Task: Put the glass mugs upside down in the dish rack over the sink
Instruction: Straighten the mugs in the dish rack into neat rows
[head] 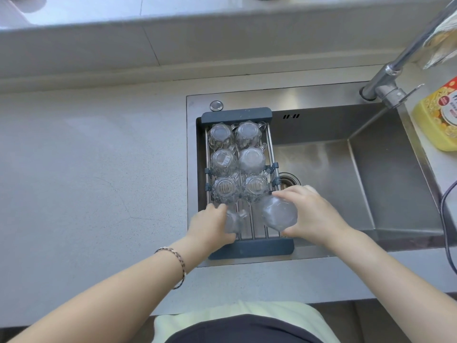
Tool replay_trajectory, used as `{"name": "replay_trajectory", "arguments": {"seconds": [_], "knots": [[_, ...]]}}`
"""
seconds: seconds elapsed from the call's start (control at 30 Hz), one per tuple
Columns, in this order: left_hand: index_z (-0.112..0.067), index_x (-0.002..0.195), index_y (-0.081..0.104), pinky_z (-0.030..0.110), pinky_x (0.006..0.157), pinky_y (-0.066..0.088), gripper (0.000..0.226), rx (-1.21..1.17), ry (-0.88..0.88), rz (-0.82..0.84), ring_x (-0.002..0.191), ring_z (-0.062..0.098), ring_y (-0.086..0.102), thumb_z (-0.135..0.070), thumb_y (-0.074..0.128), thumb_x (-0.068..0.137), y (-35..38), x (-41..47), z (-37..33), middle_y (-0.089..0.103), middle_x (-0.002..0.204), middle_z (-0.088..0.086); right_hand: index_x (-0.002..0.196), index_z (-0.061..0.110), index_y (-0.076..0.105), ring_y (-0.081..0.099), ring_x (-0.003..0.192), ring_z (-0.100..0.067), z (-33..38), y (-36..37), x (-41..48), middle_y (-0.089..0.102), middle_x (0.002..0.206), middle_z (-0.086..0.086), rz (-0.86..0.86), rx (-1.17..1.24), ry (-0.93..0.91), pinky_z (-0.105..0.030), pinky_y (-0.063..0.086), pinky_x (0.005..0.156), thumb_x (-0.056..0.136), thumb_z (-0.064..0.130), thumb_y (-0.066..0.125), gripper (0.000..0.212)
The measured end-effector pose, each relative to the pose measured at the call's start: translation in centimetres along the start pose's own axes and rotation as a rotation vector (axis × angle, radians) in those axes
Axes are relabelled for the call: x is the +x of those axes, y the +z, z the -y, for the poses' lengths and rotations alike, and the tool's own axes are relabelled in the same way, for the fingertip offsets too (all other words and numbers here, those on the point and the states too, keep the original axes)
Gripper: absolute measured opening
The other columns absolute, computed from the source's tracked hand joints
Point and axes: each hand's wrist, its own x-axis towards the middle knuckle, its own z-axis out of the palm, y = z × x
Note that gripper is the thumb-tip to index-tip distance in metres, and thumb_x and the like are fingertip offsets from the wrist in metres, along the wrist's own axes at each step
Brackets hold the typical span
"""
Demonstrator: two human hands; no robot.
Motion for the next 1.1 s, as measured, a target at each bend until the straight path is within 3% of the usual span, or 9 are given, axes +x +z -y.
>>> {"name": "replay_trajectory", "arguments": {"seconds": [0.1,0.3,0.47,0.67,0.73,0.8,0.87,0.93,1.1], "knots": [[-0.011,0.118,0.045,0.035,0.079,0.049,0.060,-0.075,-0.150,-0.029,0.101,0.031,0.059,-0.051,0.063,0.077,0.6,-0.5,-0.7,0.055,0.115,0.012,0.132,0.027,0.048,0.037,0.122,-0.015,-0.2,-0.4,0.0,0.049,0.131,0.008,0.053,-0.007,-0.059,-0.032,0.043,0.099,0.064,0.014,0.074,0.074],[-0.009,0.117,0.043,0.037,0.082,0.049,0.067,-0.030,-0.180,-0.108,0.105,0.031,0.059,-0.058,0.062,0.076,1.1,-0.2,-0.9,0.052,0.118,0.011,0.133,0.023,0.046,0.035,0.125,-0.022,1.0,0.7,1.9,0.045,0.135,0.000,0.262,-0.188,-0.280,-0.033,0.040,0.100,0.078,0.008,0.063,0.059],[-0.009,0.118,0.043,0.037,0.083,0.049,0.069,0.015,-0.153,-0.095,0.107,0.029,0.058,-0.061,0.060,0.076,1.0,-0.1,-0.7,0.052,0.120,0.010,0.129,0.023,0.050,0.043,0.106,-0.027,2.6,2.5,3.6,0.038,0.124,-0.011,0.374,-0.391,-0.347,-0.034,0.037,0.074,0.079,-0.008,0.055,0.059],[-0.010,0.119,0.042,0.036,0.083,0.049,0.069,0.027,-0.144,-0.088,0.108,0.028,0.057,-0.062,0.059,0.076,1.0,0.0,-0.5,0.052,0.121,0.009,0.135,0.021,0.044,0.037,0.126,-0.024,1.0,4.4,4.0,0.042,0.136,-0.005,0.279,-0.295,-0.338,-0.037,0.042,0.093,0.075,-0.018,0.048,0.071],[-0.011,0.119,0.041,0.037,0.082,0.049,0.068,0.038,-0.130,-0.087,0.109,0.028,0.055,-0.061,0.059,0.077,1.0,-0.2,-0.3,0.050,0.121,0.009,0.135,0.019,0.044,0.036,0.129,-0.022,0.4,5.2,2.8,0.045,0.135,-0.004,0.091,-0.087,-0.230,-0.034,0.039,0.102,0.075,-0.015,0.046,0.069],[-0.012,0.117,0.042,0.037,0.081,0.050,0.063,0.057,-0.093,-0.099,0.109,0.027,0.053,-0.057,0.060,0.077,1.0,-0.3,0.1,0.047,0.121,0.007,0.136,0.015,0.041,0.040,0.127,-0.023,0.4,5.9,1.6,0.045,0.132,-0.006,-0.050,0.174,0.048,-0.031,0.036,0.106,0.079,0.000,0.053,0.060],[-0.012,0.116,0.043,0.036,0.081,0.049,0.059,0.071,-0.044,-0.112,0.109,0.025,0.051,-0.054,0.061,0.077,1.0,-0.4,0.4,0.046,0.120,0.006,0.137,0.012,0.037,0.047,0.122,-0.024,0.4,7.1,1.1,0.046,0.131,-0.008,-0.020,0.330,0.309,-0.032,0.039,0.103,0.076,0.023,0.068,0.069],[-0.013,0.115,0.046,0.034,0.081,0.047,0.057,0.084,-0.005,-0.121,0.109,0.024,0.049,-0.053,0.061,0.077,1.1,-0.4,0.8,0.050,0.120,0.004,0.130,0.010,0.041,0.053,0.116,-0.026,0.8,8.4,1.3,0.052,0.128,-0.010,0.033,0.363,0.385,-0.034,0.044,0.099,0.071,0.036,0.074,0.073],[-0.014,0.116,0.048,0.033,0.084,0.045,0.052,0.094,0.019,-0.142,0.113,0.023,0.048,-0.048,0.060,0.079,0.9,-0.1,0.9,0.054,0.119,0.003,0.132,0.010,0.044,0.050,0.118,-0.028,1.9,9.3,1.8,0.053,0.127,-0.013,-0.075,0.459,0.431,-0.030,0.039,0.098,0.072,0.028,0.076,0.071]]}}
